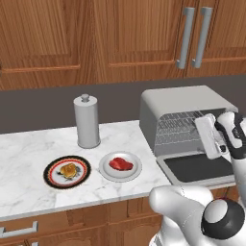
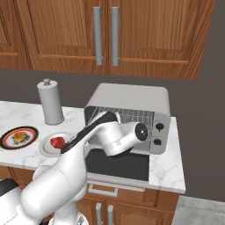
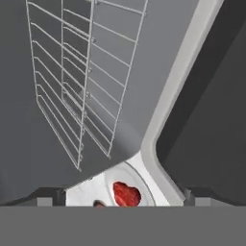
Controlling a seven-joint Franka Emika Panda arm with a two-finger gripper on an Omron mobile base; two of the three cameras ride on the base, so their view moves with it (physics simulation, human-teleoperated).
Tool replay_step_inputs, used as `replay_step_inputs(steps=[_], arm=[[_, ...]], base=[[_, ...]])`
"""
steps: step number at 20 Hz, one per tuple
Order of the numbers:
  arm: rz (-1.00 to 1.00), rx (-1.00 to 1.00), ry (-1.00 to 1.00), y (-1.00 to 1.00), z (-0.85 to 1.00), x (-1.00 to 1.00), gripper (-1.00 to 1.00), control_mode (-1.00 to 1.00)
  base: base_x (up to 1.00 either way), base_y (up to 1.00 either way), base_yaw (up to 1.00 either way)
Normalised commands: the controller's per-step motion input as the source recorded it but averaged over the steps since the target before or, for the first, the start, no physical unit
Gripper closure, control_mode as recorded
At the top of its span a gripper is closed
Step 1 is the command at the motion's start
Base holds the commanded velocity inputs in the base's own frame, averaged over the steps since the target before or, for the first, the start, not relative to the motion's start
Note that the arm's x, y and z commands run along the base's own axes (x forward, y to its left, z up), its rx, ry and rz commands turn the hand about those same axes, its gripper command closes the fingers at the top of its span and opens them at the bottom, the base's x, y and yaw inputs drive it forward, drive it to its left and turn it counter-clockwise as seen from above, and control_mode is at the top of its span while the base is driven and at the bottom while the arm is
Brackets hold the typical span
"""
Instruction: Open the toaster oven door. Place the bread on the top rack in the toaster oven and place the steak on the bottom rack.
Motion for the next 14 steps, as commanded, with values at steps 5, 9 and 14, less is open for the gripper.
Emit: replay_step_inputs(steps=[5,9,14], arm=[[-0.04,0.27,0.0,-0.31,0.0,0.23,-1.0,-1.0],[-0.09,0.24,0.0,-0.05,0.0,0.34,-1.0,-1.0],[-0.1,0.18,0.0,0.0,-0.03,0.37,-1.0,-1.0]], base=[[0.0,0.0,0.0],[0.0,0.0,0.0],[0.0,0.0,0.0]])
